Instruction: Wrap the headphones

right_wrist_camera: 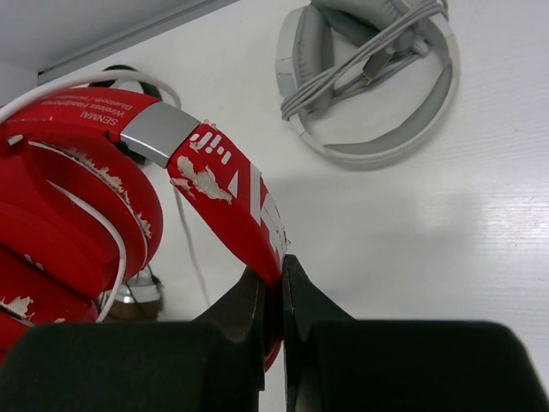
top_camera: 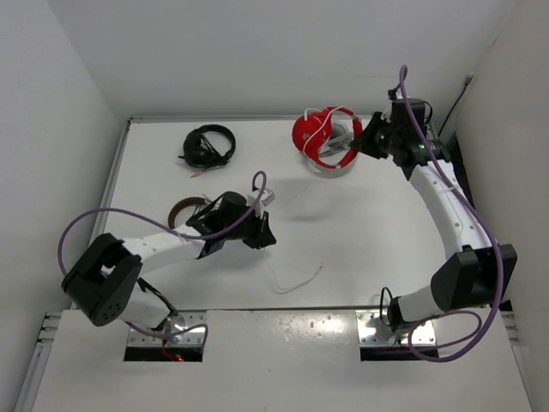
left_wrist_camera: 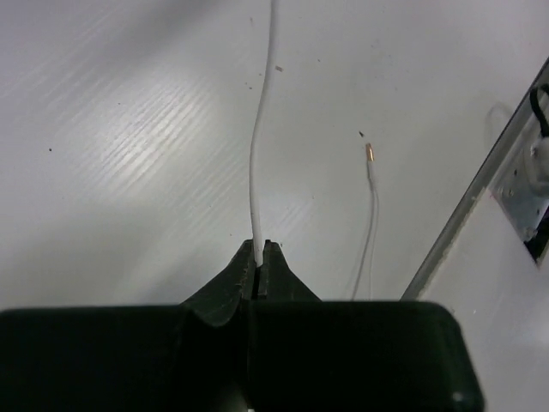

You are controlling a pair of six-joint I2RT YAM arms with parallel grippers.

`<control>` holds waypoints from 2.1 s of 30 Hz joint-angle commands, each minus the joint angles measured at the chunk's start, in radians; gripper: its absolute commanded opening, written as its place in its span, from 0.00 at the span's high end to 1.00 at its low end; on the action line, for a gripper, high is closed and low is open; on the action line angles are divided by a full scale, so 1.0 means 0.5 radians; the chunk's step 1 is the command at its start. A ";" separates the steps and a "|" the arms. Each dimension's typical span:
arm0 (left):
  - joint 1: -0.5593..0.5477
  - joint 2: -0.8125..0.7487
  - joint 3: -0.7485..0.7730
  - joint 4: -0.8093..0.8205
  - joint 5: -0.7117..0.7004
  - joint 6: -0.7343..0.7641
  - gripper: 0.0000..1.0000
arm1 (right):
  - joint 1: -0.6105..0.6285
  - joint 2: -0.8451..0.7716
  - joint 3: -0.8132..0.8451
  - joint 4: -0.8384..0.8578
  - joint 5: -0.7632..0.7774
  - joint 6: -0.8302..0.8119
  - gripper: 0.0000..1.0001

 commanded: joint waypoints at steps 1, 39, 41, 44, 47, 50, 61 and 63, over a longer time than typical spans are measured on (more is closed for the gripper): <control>-0.113 -0.240 0.067 -0.235 -0.157 0.304 1.00 | -0.007 0.005 0.038 0.254 0.160 0.044 1.00; -0.760 -0.876 -0.013 -0.646 -0.440 1.148 1.00 | -0.375 0.404 -0.388 0.904 -1.162 1.098 1.00; -0.779 -0.857 -0.013 -0.628 -0.421 1.148 1.00 | -0.375 0.404 -0.428 0.972 -1.187 1.148 1.00; -0.779 -0.857 -0.013 -0.609 -0.443 1.148 1.00 | -0.357 0.404 -0.346 0.793 -1.117 0.990 1.00; -0.779 -0.876 0.097 -0.667 -0.467 1.166 1.00 | -0.332 0.386 -0.177 0.510 -0.875 0.603 1.00; -0.779 -0.916 0.251 -0.692 -0.486 1.185 1.00 | -0.311 0.349 -0.128 0.430 -0.669 0.379 1.00; -0.779 -0.842 0.763 -0.769 -0.685 1.341 1.00 | 0.125 0.101 -0.191 0.319 0.276 -0.431 1.00; -0.779 -0.818 0.809 -0.738 -0.804 1.360 1.00 | 0.232 0.048 -0.277 0.347 0.365 -0.594 1.00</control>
